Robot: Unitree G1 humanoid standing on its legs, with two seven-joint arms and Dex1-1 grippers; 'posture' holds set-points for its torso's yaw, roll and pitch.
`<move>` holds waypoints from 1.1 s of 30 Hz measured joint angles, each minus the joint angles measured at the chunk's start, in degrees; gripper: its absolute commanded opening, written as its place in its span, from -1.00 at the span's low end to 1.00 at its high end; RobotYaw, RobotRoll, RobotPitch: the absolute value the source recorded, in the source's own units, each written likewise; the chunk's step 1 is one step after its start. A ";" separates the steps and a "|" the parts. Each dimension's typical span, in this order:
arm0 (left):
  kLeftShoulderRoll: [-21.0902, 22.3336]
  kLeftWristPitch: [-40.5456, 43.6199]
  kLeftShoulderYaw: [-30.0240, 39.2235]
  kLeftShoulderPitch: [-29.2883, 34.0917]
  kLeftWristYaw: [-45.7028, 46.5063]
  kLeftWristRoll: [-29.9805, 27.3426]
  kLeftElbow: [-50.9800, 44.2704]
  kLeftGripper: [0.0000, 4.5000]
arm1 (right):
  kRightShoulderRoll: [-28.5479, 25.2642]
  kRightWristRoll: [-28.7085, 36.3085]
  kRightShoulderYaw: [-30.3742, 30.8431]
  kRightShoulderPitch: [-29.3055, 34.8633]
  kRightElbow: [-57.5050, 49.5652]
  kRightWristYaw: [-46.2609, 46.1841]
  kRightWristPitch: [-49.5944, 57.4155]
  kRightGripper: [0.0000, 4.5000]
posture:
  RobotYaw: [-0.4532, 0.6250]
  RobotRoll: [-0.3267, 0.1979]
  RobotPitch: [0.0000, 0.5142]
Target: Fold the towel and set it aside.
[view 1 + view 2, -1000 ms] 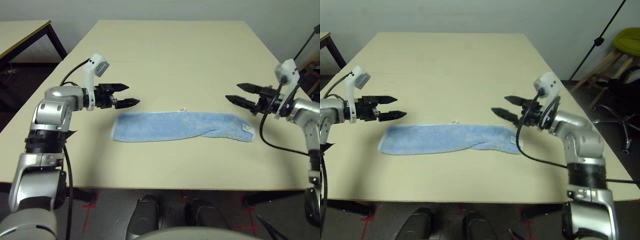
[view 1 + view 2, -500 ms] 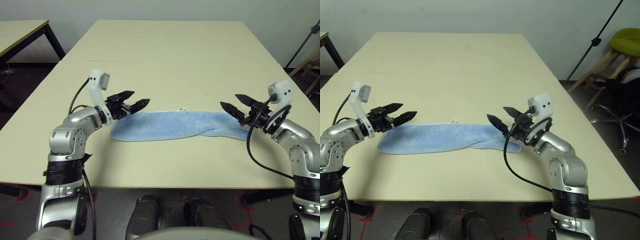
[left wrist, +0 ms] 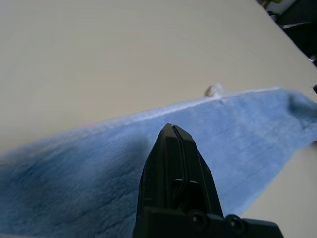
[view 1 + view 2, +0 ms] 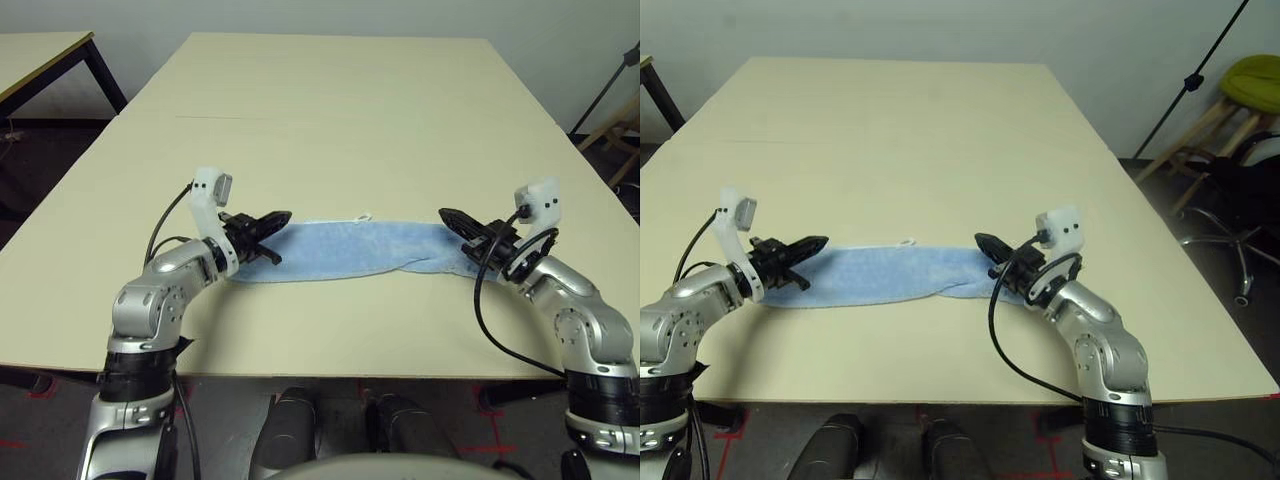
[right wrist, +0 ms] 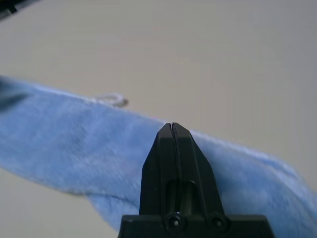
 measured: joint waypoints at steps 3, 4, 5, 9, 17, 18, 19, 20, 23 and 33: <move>1.28 -0.68 -0.19 0.80 -0.14 0.30 0.39 -0.99 | -0.38 -0.87 0.21 0.09 2.05 0.31 -0.84 -1.00 | 0.01 0.25 -0.65; 1.78 -0.94 -0.19 1.27 -0.18 0.37 0.48 -0.99 | -0.56 -1.18 0.35 0.16 2.44 0.68 -1.07 -1.00 | 0.01 0.25 -0.65; 2.10 -1.38 -0.19 1.81 -0.20 0.49 0.65 -0.99 | -0.92 -1.53 0.67 0.37 2.86 1.09 -1.40 -1.00 | 0.02 0.25 -0.66; 3.28 -3.18 -1.07 4.22 -0.33 2.51 2.09 -0.99 | -2.54 -3.65 2.51 1.19 6.23 2.45 -2.68 -1.00 | 0.02 0.25 -0.67; 5.19 -10.94 -3.73 3.35 -3.57 6.19 11.19 -0.99 | -6.52 -9.75 4.69 -4.53 19.06 3.25 -8.87 -1.00 | 0.04 0.25 -0.66; 5.76 -12.17 -4.22 2.45 -4.18 6.73 12.88 -0.99 | -7.11 -10.47 4.76 -5.36 20.46 3.40 -9.61 -1.00 | 0.04 0.25 -0.63; 6.48 -13.57 -4.62 1.45 -4.89 7.39 14.90 -0.99 | -7.70 -11.11 4.80 -6.23 22.08 3.77 -10.47 -1.00 | 0.04 0.25 -0.63; 7.10 -14.97 -4.73 0.30 -5.56 8.11 17.08 -0.99 | -8.33 -11.63 4.83 -7.03 23.57 4.25 -11.29 -1.00 | 0.04 0.25 -0.63; 9.21 -17.98 -4.79 -1.73 -7.49 9.38 22.00 -0.99 | -9.87 -12.80 5.17 -8.02 26.05 6.14 -13.33 -1.00 | 0.04 0.25 -0.63; 11.13 -21.35 -4.90 -3.71 -12.66 10.35 26.29 -0.91 | -10.91 -9.32 3.62 -7.04 24.29 10.01 -10.82 -1.00 | 0.02 0.25 -0.58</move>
